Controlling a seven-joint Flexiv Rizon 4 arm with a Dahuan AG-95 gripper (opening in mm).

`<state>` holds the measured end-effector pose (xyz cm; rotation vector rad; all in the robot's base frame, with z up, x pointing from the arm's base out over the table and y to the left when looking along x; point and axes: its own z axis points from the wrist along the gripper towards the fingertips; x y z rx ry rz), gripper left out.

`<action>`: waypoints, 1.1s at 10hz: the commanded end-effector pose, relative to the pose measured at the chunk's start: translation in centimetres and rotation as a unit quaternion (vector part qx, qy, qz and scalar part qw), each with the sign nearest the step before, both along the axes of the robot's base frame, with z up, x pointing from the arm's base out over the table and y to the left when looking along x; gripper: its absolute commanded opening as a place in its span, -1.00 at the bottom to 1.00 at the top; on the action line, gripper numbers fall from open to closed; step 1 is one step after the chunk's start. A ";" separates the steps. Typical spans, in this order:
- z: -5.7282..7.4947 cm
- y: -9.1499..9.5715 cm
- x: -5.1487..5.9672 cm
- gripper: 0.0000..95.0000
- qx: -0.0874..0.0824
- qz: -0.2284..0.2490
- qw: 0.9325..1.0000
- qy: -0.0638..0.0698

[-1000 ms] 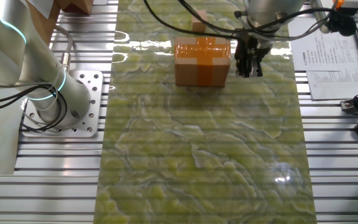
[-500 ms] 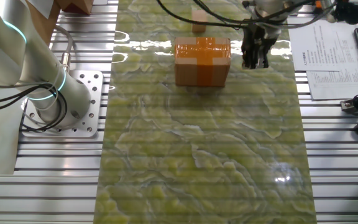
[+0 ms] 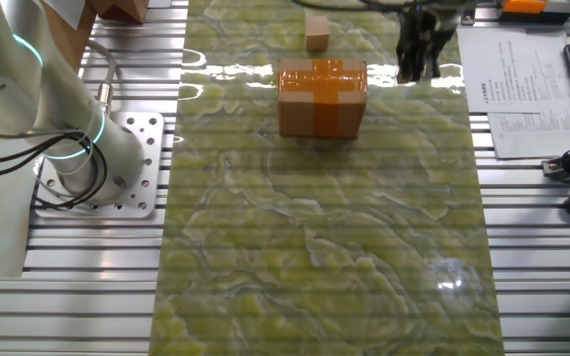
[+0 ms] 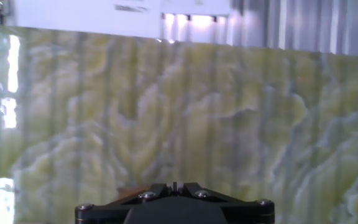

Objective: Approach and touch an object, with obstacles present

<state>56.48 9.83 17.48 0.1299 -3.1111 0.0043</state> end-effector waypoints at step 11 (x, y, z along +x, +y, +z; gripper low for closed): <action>0.7 5.4 2.1 -1.00 0.002 0.011 1.000 0.012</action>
